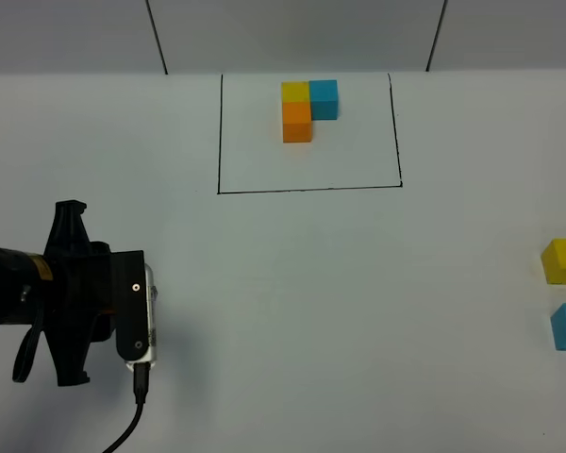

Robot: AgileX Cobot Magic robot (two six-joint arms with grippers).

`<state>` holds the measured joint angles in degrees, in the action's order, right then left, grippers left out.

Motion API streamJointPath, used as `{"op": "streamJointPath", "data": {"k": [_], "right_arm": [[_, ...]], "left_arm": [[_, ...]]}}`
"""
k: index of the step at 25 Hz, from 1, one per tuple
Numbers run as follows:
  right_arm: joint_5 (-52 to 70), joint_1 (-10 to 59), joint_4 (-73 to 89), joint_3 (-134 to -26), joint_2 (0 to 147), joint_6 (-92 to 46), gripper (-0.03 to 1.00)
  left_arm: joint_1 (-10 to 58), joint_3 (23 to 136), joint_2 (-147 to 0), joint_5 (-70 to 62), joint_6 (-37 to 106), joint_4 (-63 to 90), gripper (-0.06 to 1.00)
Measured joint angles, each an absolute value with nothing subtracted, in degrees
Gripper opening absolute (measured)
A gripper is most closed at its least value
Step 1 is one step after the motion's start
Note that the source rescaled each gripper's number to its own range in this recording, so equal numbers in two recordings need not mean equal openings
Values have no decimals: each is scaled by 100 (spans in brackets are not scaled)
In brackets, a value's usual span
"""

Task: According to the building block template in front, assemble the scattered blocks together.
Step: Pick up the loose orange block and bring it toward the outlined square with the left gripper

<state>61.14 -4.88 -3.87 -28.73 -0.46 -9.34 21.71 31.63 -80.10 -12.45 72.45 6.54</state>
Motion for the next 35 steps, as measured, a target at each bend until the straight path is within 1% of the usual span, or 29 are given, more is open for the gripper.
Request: {"op": "streamJointPath", "data": {"k": [10,16,22,26,35], "right_arm": [[6114,-488,-387,-2873,-46,-934,0],[6114,-488,-387,-2873,-46,-934,0],[6114,-488,-387,-2873,-46,-934,0],[6114,-488,-387,-2873,-46,-934,0],[6114,-488,-387,-2873,-46,-934,0]], "left_arm": [[2542,3306,-8015,-1094,7551,1698,63],[2891,3828,-8326,-1350,7568,1756,63],[3304,4347,-8941,-1395,7568,1858,63],[3509,4491,-9255,-1389,7568,1914,63],[3591,4505,-9433,-1391,7582,2209,63]]}}
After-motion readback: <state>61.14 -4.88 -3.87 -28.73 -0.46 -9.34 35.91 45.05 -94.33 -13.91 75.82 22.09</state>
